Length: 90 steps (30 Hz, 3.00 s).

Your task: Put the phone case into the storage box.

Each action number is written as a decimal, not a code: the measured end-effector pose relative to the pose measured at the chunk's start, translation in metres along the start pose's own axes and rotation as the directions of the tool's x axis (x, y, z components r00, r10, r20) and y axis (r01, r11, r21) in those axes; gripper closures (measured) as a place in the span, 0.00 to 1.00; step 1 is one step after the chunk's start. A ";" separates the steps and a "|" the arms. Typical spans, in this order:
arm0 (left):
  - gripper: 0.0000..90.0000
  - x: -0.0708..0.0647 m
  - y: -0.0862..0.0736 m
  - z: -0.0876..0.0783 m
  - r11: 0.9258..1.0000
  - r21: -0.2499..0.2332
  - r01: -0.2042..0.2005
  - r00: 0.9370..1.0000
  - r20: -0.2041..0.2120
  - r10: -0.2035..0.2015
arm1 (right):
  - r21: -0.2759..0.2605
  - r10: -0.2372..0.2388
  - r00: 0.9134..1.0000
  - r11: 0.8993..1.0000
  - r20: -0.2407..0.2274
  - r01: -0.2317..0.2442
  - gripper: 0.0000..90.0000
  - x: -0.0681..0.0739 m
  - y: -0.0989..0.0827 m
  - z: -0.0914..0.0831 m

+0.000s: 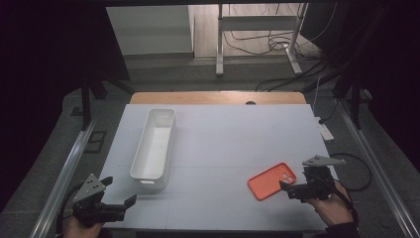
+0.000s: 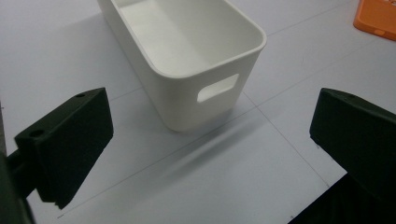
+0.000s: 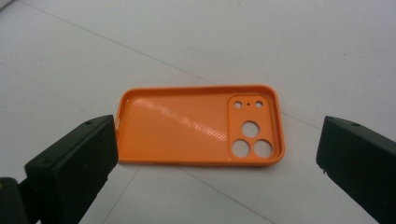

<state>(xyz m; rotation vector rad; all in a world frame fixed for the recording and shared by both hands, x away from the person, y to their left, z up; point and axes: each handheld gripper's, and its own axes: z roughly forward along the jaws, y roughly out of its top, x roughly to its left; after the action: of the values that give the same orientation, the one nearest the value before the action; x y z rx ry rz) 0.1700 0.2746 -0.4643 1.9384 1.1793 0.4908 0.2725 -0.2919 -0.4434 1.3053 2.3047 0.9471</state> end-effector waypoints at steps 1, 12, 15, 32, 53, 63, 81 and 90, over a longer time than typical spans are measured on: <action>0.00 0.000 0.000 0.000 1.000 0.000 0.000 1.000 0.000 0.000 | 0.001 0.001 1.000 1.000 0.000 -0.001 0.00 0.000 0.001 0.001; 0.00 0.000 0.000 0.000 1.000 0.001 0.001 1.000 0.003 -0.001 | 0.009 -0.010 1.000 1.000 0.021 0.010 0.00 -0.003 0.016 0.011; 0.00 0.000 0.000 0.000 1.000 0.002 0.001 1.000 0.003 -0.001 | 0.017 -0.017 1.000 1.000 0.025 0.017 0.00 -0.002 0.020 0.014; 0.01 -0.001 0.000 0.001 1.000 0.008 -0.010 1.000 0.004 0.010 | 0.077 -0.045 0.999 0.996 0.024 0.043 0.16 -0.003 0.035 0.035; 0.01 -0.003 0.001 0.002 0.999 0.019 -0.030 1.000 -0.002 0.030 | 0.168 -0.030 0.997 0.985 -0.071 0.041 0.99 -0.014 0.031 0.055; 0.01 -0.002 0.001 0.002 1.000 0.017 -0.021 1.000 -0.004 0.021 | 0.200 -0.020 0.997 0.979 -0.070 0.034 0.99 -0.018 0.023 0.064; 0.01 -0.001 0.001 0.002 1.000 0.014 -0.012 1.000 0.001 0.012 | 0.261 0.006 1.000 0.965 -0.031 0.002 0.99 -0.030 0.015 0.080; 0.01 -0.001 0.001 0.002 1.000 0.013 -0.015 1.000 0.002 0.015 | 0.269 0.007 1.000 0.963 -0.013 -0.003 0.99 -0.035 0.023 0.093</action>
<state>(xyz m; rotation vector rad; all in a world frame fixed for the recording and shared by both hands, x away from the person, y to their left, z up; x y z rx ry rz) 0.1708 0.2728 -0.4647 1.9594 1.1709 0.4904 0.3584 -0.2771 -0.4963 1.4111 2.5097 0.6623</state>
